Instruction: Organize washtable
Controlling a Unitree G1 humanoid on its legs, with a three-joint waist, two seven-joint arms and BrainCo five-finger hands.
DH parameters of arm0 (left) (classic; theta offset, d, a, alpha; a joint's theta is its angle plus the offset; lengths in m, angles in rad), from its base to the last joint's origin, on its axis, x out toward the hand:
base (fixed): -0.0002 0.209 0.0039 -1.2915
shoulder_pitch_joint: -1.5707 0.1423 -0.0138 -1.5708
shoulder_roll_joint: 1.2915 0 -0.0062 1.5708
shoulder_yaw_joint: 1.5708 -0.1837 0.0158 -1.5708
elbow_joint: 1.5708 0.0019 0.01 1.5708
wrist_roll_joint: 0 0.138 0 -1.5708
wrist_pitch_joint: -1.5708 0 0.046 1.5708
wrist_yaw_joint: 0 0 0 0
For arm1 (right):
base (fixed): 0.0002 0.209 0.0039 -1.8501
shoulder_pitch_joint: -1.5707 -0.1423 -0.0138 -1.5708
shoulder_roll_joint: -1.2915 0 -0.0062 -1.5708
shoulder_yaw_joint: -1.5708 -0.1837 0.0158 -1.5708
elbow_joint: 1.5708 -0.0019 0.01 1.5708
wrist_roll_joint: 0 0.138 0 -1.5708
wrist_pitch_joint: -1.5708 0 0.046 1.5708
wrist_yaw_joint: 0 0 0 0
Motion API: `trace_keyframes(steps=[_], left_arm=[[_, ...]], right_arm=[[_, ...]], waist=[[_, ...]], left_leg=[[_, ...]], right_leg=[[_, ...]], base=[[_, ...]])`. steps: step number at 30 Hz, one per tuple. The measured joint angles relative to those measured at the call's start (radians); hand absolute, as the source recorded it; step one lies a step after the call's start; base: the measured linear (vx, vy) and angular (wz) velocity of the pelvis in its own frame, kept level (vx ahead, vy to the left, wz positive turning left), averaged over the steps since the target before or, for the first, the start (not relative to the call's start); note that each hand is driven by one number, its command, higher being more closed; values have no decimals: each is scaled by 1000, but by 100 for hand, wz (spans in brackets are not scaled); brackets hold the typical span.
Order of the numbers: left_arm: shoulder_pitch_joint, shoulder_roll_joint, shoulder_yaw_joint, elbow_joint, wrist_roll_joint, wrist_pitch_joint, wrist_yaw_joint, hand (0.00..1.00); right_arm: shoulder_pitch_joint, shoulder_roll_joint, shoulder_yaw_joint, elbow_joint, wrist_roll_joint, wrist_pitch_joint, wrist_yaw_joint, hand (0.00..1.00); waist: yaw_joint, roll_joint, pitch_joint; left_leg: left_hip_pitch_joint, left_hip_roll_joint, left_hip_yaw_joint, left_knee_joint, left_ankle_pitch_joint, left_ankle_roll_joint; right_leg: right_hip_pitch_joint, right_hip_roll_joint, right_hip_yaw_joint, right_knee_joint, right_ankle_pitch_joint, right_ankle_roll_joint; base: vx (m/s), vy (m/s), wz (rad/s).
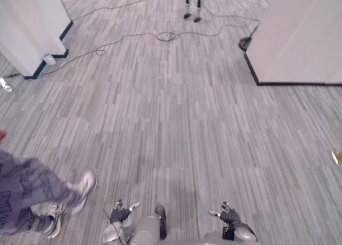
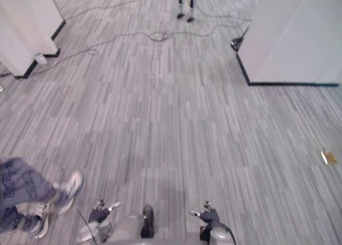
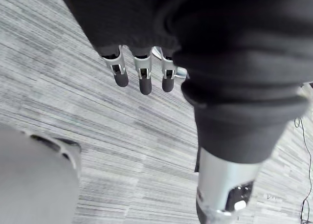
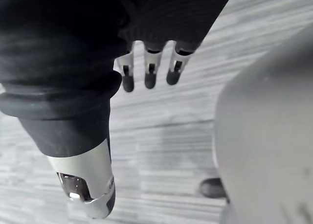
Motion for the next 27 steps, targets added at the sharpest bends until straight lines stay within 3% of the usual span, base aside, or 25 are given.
trace_keyframes(steps=[1, 3, 4, 5, 8, 9, 10, 11, 12, 13, 14, 15, 16, 17, 19, 21, 22, 24, 25, 26, 27], left_arm=[[6, 0, -6, 16, 1, 6, -1, 0], [7, 0, -23, 32, 0, 7, -2, 0], [4, -2, -26, 37, 0, 8, -3, 0], [0, -7, -29, 39, 0, 13, -3, 0], [5, -18, -29, 40, 1, 15, -3, 0], [21, -24, -23, 32, 1, 13, -2, 0], [27, -29, -17, 29, 1, 13, -2, 0], [33, -40, -12, 24, 2, 11, -3, 0], [34, -61, 3, 16, 2, 11, -3, 0], [37, -76, 17, 11, 2, 12, -3, 0], [40, -101, 50, -4, 1, 13, -2, 0], [43, -118, 74, -18, 1, 15, -2, 0], [43, -117, 82, -19, 1, 16, -2, 0], [41, -105, 83, -28, 1, 16, -2, 0], [42, -88, 78, -51, 1, 6, -5, 0], [39, -82, 79, -61, 0, -3, -5, 0], [37, -83, 77, -74, 0, -11, -6, 0], [38, -84, 65, -79, -2, -18, -3, 0], [40, -78, 53, -78, -9, -19, -3, 0], [40, -67, 48, -64, -15, -17, -4, 0], [40, -49, 48, -56, -16, -16, -4, 0]], right_arm=[[2, -13, 14, -3, -7, -3, 0, 0], [-3, -16, 15, -16, -8, -7, 0, 0], [-3, -17, 14, -21, -8, -9, 1, 0], [-2, -22, 8, -26, 0, -8, 4, 0], [-2, -14, 2, -50, 3, -9, 11, 0], [1, -11, -4, -57, 3, -9, 12, 0], [5, -8, -7, -65, 3, -7, 12, 0], [13, -6, -9, -81, 1, -4, 14, 0], [19, -22, -15, -90, 1, 0, 16, 0], [21, -31, -14, -93, 1, 1, 16, 0], [30, -48, -13, -124, 1, 4, 13, 0], [29, -55, -14, -128, 5, 6, 6, 0], [30, -53, -13, -124, 11, 9, -1, 0], [40, -37, -13, -125, 31, 11, -4, 0], [40, -9, 2, -121, 37, 11, -5, 0], [23, 10, 6, -103, 38, 13, -5, 0], [7, 20, 5, -65, 37, 17, -5, 0], [4, 22, 6, -39, 36, 18, -5, 0], [10, 12, 10, -24, 34, 19, -6, 0], [6, 19, 17, -5, 32, 19, -5, 0], [4, 32, 14, -7, 33, 14, -7, 0]], waist=[[-6, 16, -4], [-23, 26, -2], [-26, 28, -2], [-26, 28, -2], [-43, 27, -1], [-54, 27, -6], [-56, 31, -11], [-57, 41, -24], [-53, 63, -40], [-53, 89, -42], [-47, 129, -39], [-38, 155, -33], [-34, 156, -33], [-23, 137, -28], [-17, 99, -33], [-12, 91, -30], [6, 85, -27], [31, 87, -30], [43, 95, -32], [51, 83, -43], [35, 58, -58]], left_leg=[[112, 7, -20, -62, -23, 3], [183, 24, -40, -112, -38, -1], [200, 31, -46, -125, -44, -1], [227, 44, -52, -142, -55, -6], [302, 60, -109, -163, -97, -22], [345, 63, -148, -153, -140, -28], [358, 67, -171, -133, -162, -41], [333, 72, -202, -27, -179, -52], [254, 106, -208, 186, -164, -78], [190, 131, -206, 327, -130, -132], [50, 196, -197, 599, -4, -205], [-42, 280, -125, 800, -5, -200], [-72, 310, -90, 855, -14, -188], [-115, 330, -34, 890, -27, -166], [-237, 315, 53, 758, -50, -162], [-319, 275, 74, 562, -61, -148], [-355, 210, 62, 282, -39, -170], [-353, 172, 32, 54, 20, -192], [-370, 170, 11, 18, 100, -186], [-365, 150, -2, 48, 193, -118], [-356, 117, -4, 50, 197, -92]], right_leg=[[-61, 17, -45, 0, -60, -45], [-153, 43, -94, -93, -107, -82], [-195, 57, -109, -148, -109, -83], [-270, 81, -134, -280, -99, -79], [-327, 120, -139, -675, 34, -60], [-327, 119, -106, -683, 41, -66], [-333, 122, -86, -641, 88, -90], [-335, 111, -83, -560, 135, -101], [-307, 117, -118, -522, 93, -106], [-285, 125, -131, -525, 66, -112], [-235, 155, -151, -542, 21, -130], [-170, 195, -153, -565, -11, -150], [-128, 207, -152, -582, -26, -154], [-30, 209, -149, -628, -52, -153], [117, 205, -141, -770, -63, -147], [185, 199, -127, -836, -60, -141], [239, 177, -112, -890, -60, -140], [281, 167, -82, -935, -70, -122], [315, 169, -57, -959, -84, -99], [335, 149, -30, -945, -97, -79], [291, 111, -16, -842, -97, -80]], base=[[597, 95, 28], [515, 20, 33], [586, -19, 39], [614, -56, 39], [641, -126, 72], [665, -197, 108], [698, -230, 116], [845, -330, 101], [702, -279, 91], [818, -288, 59], [679, -185, 18], [818, -224, -2], [674, -179, -18], [524, -138, -4], [639, -157, -3], [611, -49, -28], [654, 46, -49], [563, 104, -61], [627, 189, -84], [792, 274, -76], [679, 248, -47]])
